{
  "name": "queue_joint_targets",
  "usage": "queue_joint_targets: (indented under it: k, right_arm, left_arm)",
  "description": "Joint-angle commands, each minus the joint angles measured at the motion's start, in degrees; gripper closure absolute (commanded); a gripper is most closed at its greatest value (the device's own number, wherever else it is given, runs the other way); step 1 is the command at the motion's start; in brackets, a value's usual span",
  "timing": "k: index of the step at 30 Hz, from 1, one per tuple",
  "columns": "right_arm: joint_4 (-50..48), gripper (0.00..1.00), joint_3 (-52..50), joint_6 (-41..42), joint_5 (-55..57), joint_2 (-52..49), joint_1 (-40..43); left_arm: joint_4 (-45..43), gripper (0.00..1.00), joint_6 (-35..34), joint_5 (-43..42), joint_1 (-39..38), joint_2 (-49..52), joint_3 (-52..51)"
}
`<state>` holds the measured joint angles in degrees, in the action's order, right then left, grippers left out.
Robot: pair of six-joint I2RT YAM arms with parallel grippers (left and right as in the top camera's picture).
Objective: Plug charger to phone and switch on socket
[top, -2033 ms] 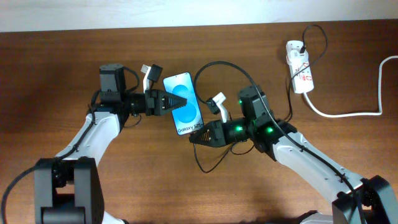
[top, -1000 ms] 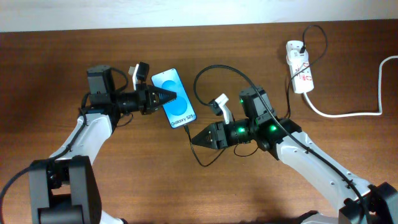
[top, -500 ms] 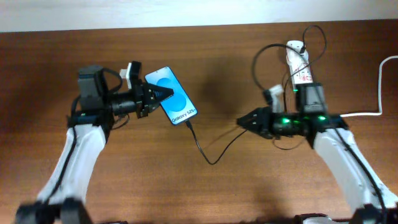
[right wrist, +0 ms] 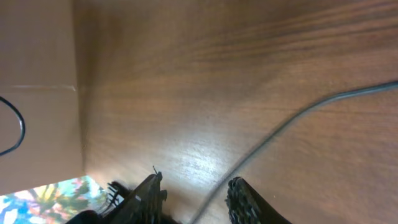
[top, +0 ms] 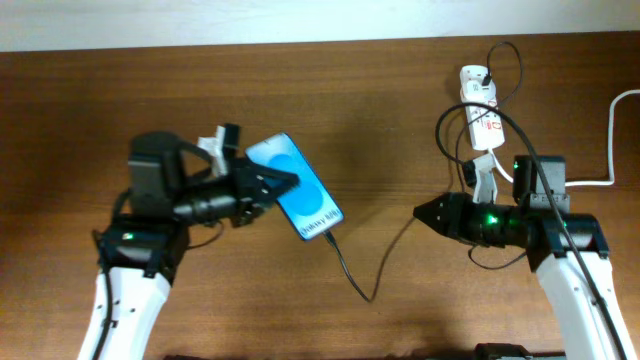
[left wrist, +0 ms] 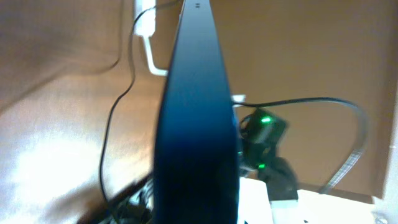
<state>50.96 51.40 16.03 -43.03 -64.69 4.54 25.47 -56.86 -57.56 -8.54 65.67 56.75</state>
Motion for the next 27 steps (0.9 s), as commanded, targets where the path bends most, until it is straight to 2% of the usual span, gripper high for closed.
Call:
queue_joint_targets:
  k: [1,6,12,19,22,27]
  right_arm:
    - [2.89,0.62,0.81,-1.29,5.99,4.09,0.37]
    - [7.3,0.62,0.81,-3.61,9.53,7.67,0.37]
    - [11.47,0.62,0.81,-3.8,15.17,9.27,0.37]
    - [13.16,0.62,0.81,-5.31,16.96,9.27,0.37]
    - [13.62,0.62,0.81,-5.31,16.96,9.27,0.37]
    - [13.81,0.62,0.81,-5.33,16.96,9.27,0.37]
  left_arm:
    - [2.56,1.0,4.83,4.15,-4.83,2.23,0.33]
    - [3.96,0.97,20.63,5.31,-5.66,9.16,0.33]
    - [3.98,0.95,33.51,4.68,-5.66,22.47,1.66]
    - [4.61,0.91,40.72,5.97,-5.33,33.11,10.43]
    - [6.86,0.9,40.76,12.61,-4.04,34.93,14.14]
    - [7.13,0.87,44.72,14.58,-3.13,35.8,14.56]
